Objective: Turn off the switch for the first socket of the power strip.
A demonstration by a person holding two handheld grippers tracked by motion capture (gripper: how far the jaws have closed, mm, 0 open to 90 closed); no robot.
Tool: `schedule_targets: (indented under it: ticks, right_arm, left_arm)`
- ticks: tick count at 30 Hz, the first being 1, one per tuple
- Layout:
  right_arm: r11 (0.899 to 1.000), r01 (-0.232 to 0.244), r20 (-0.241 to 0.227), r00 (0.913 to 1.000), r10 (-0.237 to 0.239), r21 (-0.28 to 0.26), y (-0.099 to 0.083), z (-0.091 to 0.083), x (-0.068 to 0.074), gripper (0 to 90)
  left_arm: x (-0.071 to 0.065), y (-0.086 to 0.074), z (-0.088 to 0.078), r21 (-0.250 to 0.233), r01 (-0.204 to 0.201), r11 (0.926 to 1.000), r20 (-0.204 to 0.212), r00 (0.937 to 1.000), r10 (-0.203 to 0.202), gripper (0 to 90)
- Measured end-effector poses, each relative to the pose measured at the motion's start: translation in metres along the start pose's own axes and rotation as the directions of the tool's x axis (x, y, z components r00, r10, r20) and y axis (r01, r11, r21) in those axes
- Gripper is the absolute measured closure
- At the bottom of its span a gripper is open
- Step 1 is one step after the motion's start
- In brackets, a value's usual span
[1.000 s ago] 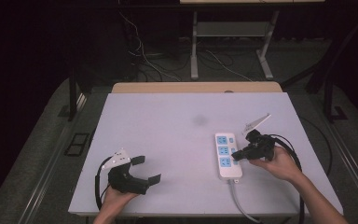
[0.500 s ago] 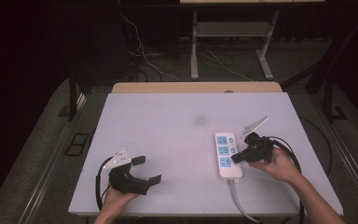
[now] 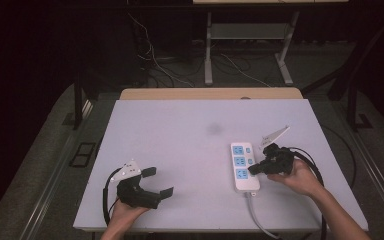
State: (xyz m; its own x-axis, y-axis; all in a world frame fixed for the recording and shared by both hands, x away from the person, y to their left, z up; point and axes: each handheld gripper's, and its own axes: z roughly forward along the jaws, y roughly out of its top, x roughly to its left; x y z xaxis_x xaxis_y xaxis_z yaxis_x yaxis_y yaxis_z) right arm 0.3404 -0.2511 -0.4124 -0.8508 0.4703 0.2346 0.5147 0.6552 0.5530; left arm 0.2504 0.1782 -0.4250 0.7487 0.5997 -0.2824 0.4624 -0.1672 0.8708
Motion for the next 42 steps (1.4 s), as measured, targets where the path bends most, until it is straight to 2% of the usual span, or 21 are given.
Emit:
schedule_targets:
  ticks: [4, 10, 23, 33, 34, 36, 37, 42]
  right_arm:
    - [1.000, -0.027, -0.004, 0.9996, 0.027, -0.007, -0.001, 0.000, -0.001, 90.0]
    - [1.000, -0.029, -0.004, 0.9996, 0.029, -0.003, -0.001, 0.001, -0.001, 90.0]
    - [1.000, -0.023, -0.007, 0.9997, 0.023, -0.017, -0.003, 0.001, -0.001, 90.0]
    - [1.000, -0.012, 0.001, 0.9999, 0.012, -0.006, -0.001, 0.000, 0.001, 90.0]
    - [1.000, -0.011, -0.005, 0.9999, 0.011, -0.025, 0.000, -0.003, 0.001, 90.0]
    - [1.000, 0.003, 0.021, 0.9998, -0.003, 0.008, 0.002, -0.004, 0.002, 90.0]
    - [1.000, 0.000, 0.019, 0.9998, -0.001, 0.009, 0.002, -0.004, 0.003, 90.0]
    - [1.000, -0.004, 0.008, 1.0000, 0.004, -0.024, 0.001, -0.011, 0.001, 90.0]
  left_arm:
    - [0.000, 0.000, 0.001, 0.002, -0.002, 1.0000, 0.001, 1.0000, 0.002, 0.0]
    - [-0.001, 0.000, 0.002, 0.003, -0.003, 1.0000, 0.002, 1.0000, 0.003, 0.0]
    - [0.000, 0.000, 0.002, 0.008, -0.003, 1.0000, 0.002, 1.0000, 0.003, 0.0]
    - [0.001, 0.000, 0.001, 0.005, 0.000, 1.0000, -0.001, 1.0000, 0.000, 0.0]
    - [0.001, 0.000, 0.001, 0.006, 0.001, 1.0000, -0.001, 1.0000, -0.001, 0.0]
    - [0.001, 0.000, 0.002, 0.007, 0.001, 1.0000, 0.000, 1.0000, -0.001, 0.0]
    - [0.001, 0.000, 0.002, 0.007, -0.001, 1.0000, 0.001, 1.0000, 0.001, 0.0]
    - [0.001, 0.000, 0.001, 0.004, 0.001, 1.0000, -0.001, 1.0000, -0.001, 0.0]
